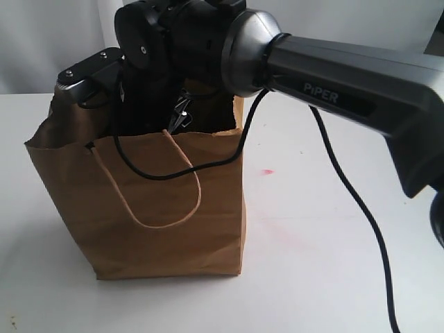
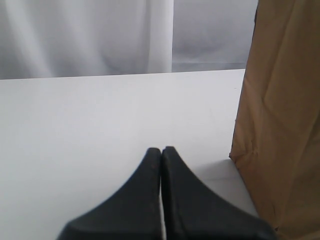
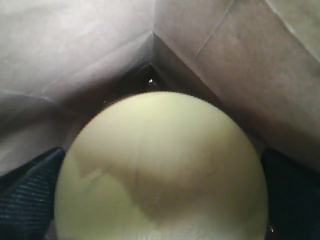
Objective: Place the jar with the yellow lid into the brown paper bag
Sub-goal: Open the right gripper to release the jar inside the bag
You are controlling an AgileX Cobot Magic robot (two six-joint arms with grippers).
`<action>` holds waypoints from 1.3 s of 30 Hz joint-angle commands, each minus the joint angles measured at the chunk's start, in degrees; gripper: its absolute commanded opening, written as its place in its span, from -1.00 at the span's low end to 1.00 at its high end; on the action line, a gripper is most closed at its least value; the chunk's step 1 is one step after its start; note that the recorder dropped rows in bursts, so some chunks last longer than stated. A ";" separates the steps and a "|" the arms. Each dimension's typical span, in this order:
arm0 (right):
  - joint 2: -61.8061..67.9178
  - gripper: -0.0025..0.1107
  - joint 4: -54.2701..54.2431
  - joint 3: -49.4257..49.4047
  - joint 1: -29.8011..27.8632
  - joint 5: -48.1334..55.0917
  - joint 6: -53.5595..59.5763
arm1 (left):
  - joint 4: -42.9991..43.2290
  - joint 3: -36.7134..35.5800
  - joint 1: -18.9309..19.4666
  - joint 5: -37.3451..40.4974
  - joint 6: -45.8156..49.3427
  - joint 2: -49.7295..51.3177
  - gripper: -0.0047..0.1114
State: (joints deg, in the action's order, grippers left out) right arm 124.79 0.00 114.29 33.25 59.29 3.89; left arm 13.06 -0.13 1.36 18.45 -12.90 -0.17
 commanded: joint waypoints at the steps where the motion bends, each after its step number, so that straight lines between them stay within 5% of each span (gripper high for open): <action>1: 0.95 0.53 -0.62 -0.33 -0.08 2.00 -0.08 | -0.22 0.13 -0.15 -0.21 -0.22 0.17 -0.90; 13: 0.95 0.62 -0.62 -0.33 -0.08 2.00 -0.08 | -0.22 0.13 -0.15 -0.21 -0.22 0.17 -0.90; 18: 0.95 0.90 -0.50 -0.33 -0.08 2.19 -0.08 | -0.22 0.13 -0.15 -0.21 -0.22 0.17 -0.90; 39: -1.71 0.91 -0.50 -0.17 -0.08 2.80 -0.08 | -0.22 0.13 -0.15 -0.21 -0.22 0.17 -0.90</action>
State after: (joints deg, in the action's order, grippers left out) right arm 125.30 -0.42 114.18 33.25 61.64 3.80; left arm 13.06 -0.13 1.36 18.45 -12.90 -0.17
